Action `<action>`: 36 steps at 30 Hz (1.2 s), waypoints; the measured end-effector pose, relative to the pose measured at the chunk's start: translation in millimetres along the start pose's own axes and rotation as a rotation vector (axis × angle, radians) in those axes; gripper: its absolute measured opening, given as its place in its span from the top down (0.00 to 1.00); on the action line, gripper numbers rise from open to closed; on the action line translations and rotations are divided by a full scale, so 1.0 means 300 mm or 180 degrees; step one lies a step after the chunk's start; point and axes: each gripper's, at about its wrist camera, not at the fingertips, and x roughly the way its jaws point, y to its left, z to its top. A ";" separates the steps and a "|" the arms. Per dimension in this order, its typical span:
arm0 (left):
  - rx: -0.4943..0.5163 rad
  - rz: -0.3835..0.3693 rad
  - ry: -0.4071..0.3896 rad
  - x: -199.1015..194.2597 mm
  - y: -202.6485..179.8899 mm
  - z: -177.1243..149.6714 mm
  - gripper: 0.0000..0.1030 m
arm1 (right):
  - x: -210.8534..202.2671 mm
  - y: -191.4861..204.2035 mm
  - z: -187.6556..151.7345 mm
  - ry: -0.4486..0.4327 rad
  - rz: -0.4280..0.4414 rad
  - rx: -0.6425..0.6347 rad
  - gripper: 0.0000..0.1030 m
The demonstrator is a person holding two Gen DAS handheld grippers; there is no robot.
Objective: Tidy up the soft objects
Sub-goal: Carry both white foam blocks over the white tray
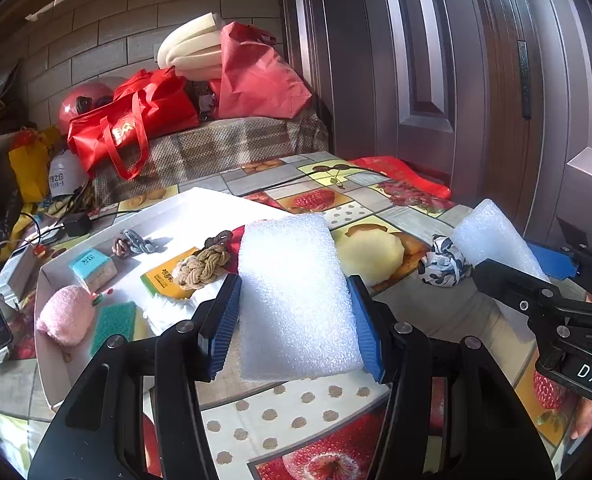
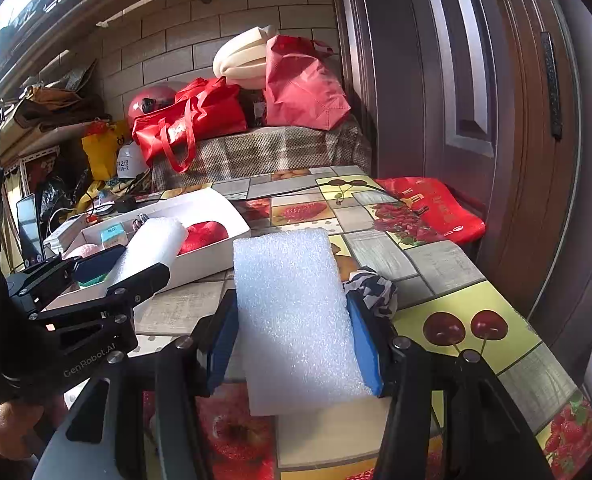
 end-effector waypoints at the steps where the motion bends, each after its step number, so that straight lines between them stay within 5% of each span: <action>1: -0.0014 0.0004 -0.0002 -0.004 0.006 -0.003 0.49 | 0.002 0.010 0.000 0.0001 -0.0002 -0.0002 0.48; 22: 0.0020 0.0248 -0.0490 -0.163 0.224 -0.068 0.48 | 0.095 0.230 0.029 -0.0077 -0.0062 -0.0107 0.48; 36: -0.0523 0.0761 -0.0452 -0.125 0.562 -0.088 0.48 | 0.219 0.419 0.071 -0.0067 0.0157 -0.0233 0.48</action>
